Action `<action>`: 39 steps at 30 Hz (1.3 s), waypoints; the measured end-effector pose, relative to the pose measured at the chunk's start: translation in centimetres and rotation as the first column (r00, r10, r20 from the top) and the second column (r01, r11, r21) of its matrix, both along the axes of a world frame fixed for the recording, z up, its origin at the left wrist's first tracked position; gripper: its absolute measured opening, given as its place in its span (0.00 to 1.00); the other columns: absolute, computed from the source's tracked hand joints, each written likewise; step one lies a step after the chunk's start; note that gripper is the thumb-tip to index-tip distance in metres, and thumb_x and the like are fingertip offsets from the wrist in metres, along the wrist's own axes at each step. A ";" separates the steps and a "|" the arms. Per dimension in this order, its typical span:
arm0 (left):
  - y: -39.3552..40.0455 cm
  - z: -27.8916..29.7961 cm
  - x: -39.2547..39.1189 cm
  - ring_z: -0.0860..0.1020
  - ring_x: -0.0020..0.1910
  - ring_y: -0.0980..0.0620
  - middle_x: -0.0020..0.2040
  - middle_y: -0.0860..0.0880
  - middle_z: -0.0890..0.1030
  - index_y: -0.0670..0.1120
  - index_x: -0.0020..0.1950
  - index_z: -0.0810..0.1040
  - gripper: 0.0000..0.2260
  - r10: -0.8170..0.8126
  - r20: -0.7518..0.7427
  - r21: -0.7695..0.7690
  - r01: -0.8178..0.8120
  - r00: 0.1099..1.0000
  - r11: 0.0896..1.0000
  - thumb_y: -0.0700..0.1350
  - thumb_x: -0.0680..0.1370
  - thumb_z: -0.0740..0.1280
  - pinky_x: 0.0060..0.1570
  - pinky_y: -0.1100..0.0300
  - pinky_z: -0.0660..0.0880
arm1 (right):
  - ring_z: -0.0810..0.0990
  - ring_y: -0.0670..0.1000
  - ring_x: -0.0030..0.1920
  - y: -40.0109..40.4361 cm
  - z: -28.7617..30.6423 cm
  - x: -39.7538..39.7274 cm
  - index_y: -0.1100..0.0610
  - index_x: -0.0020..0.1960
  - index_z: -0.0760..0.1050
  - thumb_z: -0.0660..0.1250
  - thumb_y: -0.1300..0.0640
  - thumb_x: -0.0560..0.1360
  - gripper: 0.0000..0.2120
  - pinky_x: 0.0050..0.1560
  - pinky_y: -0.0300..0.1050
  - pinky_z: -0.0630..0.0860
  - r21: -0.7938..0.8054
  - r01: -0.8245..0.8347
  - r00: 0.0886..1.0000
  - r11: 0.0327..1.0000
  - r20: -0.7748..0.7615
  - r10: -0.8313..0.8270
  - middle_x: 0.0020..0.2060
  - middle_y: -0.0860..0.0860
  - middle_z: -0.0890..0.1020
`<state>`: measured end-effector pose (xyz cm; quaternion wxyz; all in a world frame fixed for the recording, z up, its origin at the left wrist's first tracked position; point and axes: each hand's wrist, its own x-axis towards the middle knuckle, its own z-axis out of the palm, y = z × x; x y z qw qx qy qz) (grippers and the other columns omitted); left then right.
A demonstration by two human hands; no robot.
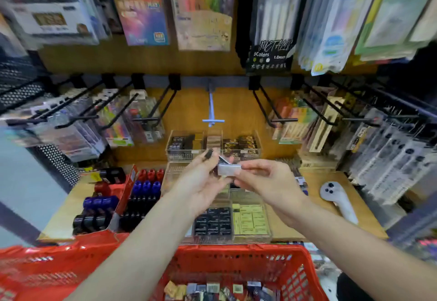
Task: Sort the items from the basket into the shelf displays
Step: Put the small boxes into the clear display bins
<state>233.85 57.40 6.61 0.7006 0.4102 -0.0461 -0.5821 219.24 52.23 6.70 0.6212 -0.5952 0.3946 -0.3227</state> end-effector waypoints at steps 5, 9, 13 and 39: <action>6.1 1.6 -0.2 0.80 0.45 0.54 0.42 0.51 0.85 0.49 0.52 0.80 0.05 -0.026 0.246 0.126 -0.005 0.969 0.992 0.46 0.77 0.71 0.44 0.59 0.73 | 0.86 0.54 0.46 2.8 2.6 -3.0 0.65 0.53 0.80 0.72 0.63 0.74 0.09 0.45 0.40 0.82 0.311 -0.023 0.977 0.950 0.209 -0.045 0.46 0.60 0.86; 10.7 1.0 -1.0 0.78 0.35 0.56 0.38 0.49 0.80 0.45 0.53 0.81 0.12 0.051 0.311 -0.032 -0.044 0.949 0.999 0.45 0.71 0.73 0.35 0.66 0.76 | 0.84 0.59 0.53 4.8 3.2 -4.1 0.64 0.60 0.77 0.72 0.62 0.72 0.18 0.49 0.51 0.83 0.518 -0.136 0.933 0.845 0.353 -0.066 0.54 0.59 0.84; 12.1 0.8 -2.3 0.83 0.46 0.51 0.49 0.45 0.84 0.46 0.52 0.83 0.10 -0.046 0.490 -0.123 0.121 0.871 0.985 0.43 0.72 0.73 0.48 0.63 0.79 | 0.83 0.61 0.56 6.7 3.0 -3.8 0.64 0.59 0.78 0.68 0.61 0.76 0.13 0.50 0.58 0.82 0.589 -0.307 0.923 0.748 0.375 0.084 0.56 0.61 0.83; 11.1 -0.2 -1.9 0.83 0.52 0.50 0.51 0.48 0.86 0.47 0.60 0.78 0.12 -0.086 0.633 0.023 0.092 0.769 0.996 0.39 0.78 0.70 0.56 0.56 0.78 | 0.84 0.56 0.55 7.2 2.1 -3.6 0.61 0.58 0.79 0.71 0.59 0.75 0.12 0.48 0.51 0.83 0.580 -0.165 0.971 0.798 0.237 0.028 0.54 0.57 0.85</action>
